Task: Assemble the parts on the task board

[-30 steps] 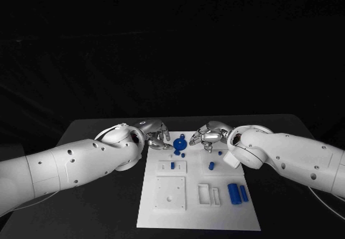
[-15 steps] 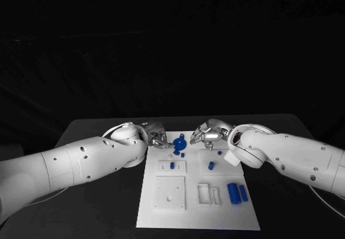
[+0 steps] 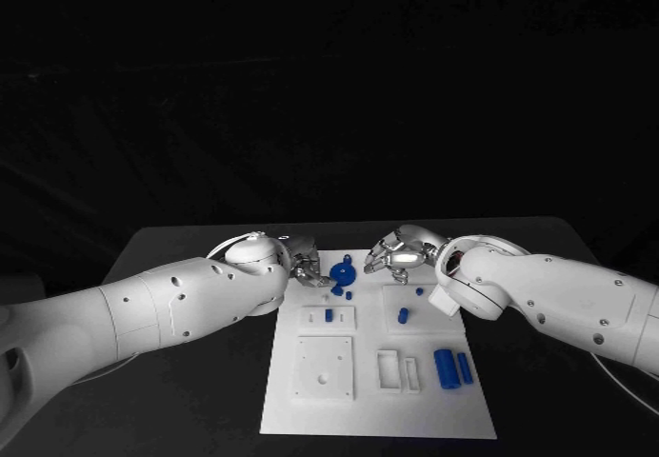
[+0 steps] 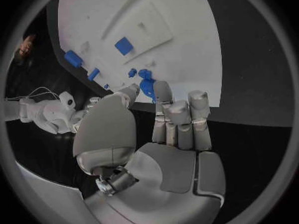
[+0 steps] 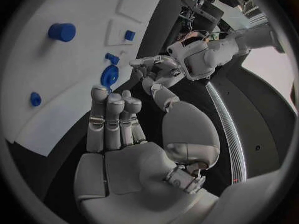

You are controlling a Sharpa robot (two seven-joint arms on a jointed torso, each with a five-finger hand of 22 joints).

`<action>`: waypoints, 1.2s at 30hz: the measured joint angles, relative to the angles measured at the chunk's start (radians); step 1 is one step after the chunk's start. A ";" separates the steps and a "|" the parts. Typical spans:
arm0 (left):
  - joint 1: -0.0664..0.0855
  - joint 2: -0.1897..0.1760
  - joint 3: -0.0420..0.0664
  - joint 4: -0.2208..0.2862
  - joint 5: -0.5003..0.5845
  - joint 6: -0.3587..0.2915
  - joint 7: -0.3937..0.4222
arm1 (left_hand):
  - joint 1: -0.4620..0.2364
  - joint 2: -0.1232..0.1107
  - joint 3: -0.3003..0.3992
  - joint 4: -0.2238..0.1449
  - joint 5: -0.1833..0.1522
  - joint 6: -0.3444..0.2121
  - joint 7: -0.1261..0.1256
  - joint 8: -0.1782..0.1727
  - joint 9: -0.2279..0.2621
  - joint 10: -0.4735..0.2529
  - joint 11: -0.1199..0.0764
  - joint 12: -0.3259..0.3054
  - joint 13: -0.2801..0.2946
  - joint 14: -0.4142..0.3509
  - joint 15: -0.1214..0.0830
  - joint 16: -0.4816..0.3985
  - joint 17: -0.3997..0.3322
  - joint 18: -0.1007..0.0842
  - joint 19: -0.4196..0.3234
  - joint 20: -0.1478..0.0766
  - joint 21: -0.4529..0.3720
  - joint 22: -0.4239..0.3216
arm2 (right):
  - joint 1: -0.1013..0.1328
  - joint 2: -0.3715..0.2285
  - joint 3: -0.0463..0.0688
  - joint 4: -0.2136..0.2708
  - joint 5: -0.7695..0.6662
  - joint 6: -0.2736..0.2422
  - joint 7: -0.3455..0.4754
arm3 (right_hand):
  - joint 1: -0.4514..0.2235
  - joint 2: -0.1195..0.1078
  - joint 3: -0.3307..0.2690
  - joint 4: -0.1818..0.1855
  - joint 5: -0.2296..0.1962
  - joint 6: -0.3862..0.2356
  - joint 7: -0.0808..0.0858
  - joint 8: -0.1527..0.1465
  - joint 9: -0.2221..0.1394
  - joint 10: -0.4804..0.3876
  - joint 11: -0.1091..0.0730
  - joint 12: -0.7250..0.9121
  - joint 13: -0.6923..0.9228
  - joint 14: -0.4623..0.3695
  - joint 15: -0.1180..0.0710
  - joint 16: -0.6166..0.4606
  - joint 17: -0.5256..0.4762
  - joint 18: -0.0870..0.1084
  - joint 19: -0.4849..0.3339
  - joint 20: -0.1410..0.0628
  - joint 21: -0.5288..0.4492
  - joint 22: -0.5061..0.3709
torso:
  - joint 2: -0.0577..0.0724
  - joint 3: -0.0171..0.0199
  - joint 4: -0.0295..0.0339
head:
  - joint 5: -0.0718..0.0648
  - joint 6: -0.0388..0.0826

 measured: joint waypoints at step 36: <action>-0.024 0.068 0.000 -0.082 -0.021 0.043 -0.005 | -0.011 0.018 -0.013 0.008 0.000 0.015 -0.016 0.036 0.018 0.026 -0.012 0.022 0.016 0.019 -0.009 0.031 0.015 -0.001 0.014 -0.007 0.030 -0.001 | 0.000 0.000 0.004 0.007 -0.002 -0.005 0.001 | 0.000 0.000 0.000 0.000 0.004 0.001 -0.001 0.000 0.001 0.000 0.000 0.000 0.002 0.002 0.002 0.002 0.003 0.000 0.003 0.001 0.004 0.000 | 0.000 -0.0003 0.0018 | -0.014 -0.012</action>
